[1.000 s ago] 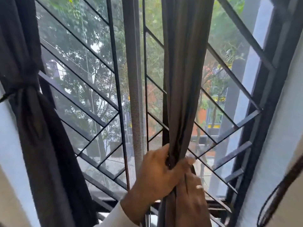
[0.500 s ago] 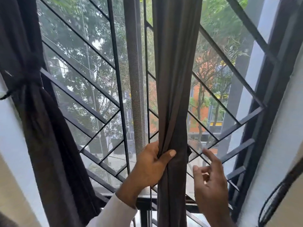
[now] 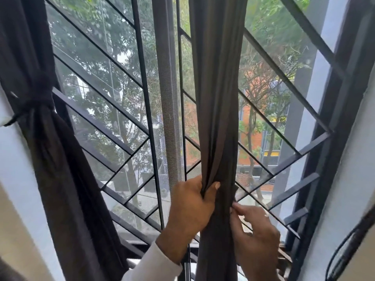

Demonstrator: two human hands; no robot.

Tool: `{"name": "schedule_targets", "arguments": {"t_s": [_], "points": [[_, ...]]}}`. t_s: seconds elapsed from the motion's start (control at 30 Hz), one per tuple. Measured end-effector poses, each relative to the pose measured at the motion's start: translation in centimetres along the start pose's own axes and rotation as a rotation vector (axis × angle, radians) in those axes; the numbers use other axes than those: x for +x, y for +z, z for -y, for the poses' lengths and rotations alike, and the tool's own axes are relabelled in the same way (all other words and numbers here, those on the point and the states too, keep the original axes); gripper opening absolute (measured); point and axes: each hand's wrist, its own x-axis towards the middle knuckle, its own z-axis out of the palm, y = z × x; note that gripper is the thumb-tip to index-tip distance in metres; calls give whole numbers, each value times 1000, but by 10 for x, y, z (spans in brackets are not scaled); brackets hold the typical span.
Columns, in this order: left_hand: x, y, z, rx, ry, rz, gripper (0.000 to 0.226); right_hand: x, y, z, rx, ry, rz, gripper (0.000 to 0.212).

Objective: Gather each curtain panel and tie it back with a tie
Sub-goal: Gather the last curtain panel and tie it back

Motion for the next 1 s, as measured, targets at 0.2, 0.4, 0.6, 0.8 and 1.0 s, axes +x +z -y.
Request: {"name": "schedule_targets", "arguments": {"t_s": [0.2,0.4,0.6,0.8,1.0], "points": [[-9,12,-9,117,37,-66,33,-23,7,3,-50,-236,-130,15],[-12,10,-7,-91,56,71,43,-38,0,13,108,-133,-11,27],[-4,14,0,-129,-4,57,31,-18,1,9,448,386,-19,35],[-4,19,-1,-147,-52,66,31,-1,-11,6,46,174,3,21],[-5,20,-5,-177,-73,55,20,-17,-6,18,65,-120,70,11]]}}
